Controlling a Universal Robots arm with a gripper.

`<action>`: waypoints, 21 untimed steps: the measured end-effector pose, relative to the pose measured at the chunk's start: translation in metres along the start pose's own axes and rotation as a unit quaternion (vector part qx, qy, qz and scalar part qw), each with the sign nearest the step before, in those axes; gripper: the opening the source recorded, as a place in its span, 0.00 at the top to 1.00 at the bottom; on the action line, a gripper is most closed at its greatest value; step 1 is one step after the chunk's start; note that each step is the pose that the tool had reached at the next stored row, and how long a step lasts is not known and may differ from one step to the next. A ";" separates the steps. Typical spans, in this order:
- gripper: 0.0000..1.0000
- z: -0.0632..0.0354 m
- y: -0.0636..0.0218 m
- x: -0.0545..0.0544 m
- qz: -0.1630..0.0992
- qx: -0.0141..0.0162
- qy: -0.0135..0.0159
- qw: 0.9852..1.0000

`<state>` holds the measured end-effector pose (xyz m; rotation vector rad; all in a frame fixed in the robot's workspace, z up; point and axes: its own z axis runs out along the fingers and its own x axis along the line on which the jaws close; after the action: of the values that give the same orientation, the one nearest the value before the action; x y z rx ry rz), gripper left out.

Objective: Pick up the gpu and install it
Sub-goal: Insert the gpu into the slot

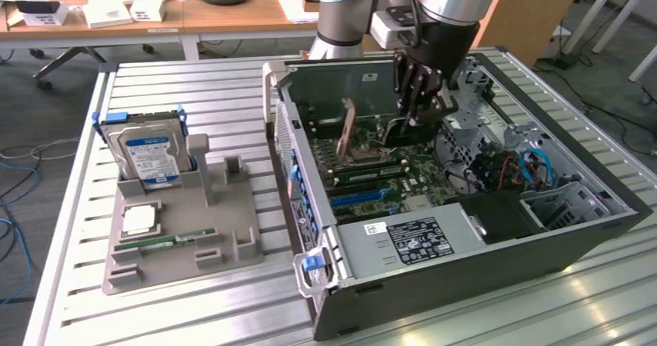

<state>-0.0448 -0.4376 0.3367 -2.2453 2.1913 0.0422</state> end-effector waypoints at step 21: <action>0.74 0.0085 0.0057 0.000 0.000 0.000 0.000 1.000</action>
<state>-0.0506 -0.4376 0.3284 -2.2455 2.1914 0.0421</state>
